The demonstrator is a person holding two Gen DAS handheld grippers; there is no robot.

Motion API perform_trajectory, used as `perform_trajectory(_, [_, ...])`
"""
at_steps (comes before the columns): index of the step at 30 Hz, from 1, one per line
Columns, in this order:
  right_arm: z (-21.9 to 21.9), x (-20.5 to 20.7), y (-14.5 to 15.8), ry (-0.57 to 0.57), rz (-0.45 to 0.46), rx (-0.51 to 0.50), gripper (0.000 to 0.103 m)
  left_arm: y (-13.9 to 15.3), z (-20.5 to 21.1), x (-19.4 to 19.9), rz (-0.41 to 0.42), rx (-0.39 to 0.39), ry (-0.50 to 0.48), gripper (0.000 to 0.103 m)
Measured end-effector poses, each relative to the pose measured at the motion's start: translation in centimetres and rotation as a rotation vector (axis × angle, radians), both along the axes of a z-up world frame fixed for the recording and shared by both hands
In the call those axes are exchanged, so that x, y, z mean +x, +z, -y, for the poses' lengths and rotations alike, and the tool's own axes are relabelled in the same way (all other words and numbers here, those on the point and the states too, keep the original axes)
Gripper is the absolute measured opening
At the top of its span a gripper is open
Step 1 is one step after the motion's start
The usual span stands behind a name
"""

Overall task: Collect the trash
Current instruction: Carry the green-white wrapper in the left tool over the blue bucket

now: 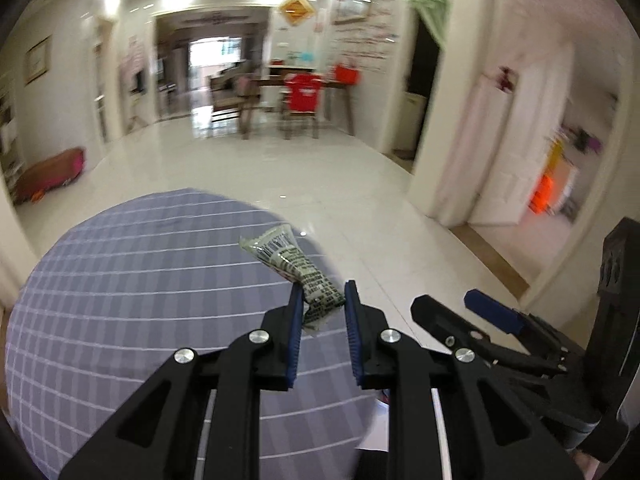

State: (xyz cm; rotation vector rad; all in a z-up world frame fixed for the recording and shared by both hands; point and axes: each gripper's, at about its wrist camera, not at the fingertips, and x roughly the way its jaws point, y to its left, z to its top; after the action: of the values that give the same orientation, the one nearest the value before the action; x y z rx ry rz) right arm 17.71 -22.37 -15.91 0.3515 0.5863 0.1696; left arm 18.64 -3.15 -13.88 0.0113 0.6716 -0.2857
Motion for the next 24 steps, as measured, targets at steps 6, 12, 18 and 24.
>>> perform_trajectory(6, [10.2, -2.6, -4.2, -0.194, -0.043, 0.025, 0.076, -3.6, 9.5, 1.4, -0.043, 0.068, -0.108, 0.019])
perform_trajectory(12, [18.9, -3.3, -12.9, -0.368, -0.188, 0.053, 0.076, -11.6, 18.0, 4.6, -0.165, 0.097, -0.224, 0.019])
perform_trajectory(18, [22.9, -1.7, -23.4, -0.442, -0.345, 0.095, 0.076, -22.2, 22.7, 8.1, -0.305, 0.149, -0.289, 0.019])
perform_trajectory(24, [24.1, 0.6, -33.9, -0.468, -0.492, 0.106, 0.076, -32.5, 24.5, 12.8, -0.458, 0.158, -0.309, 0.019])
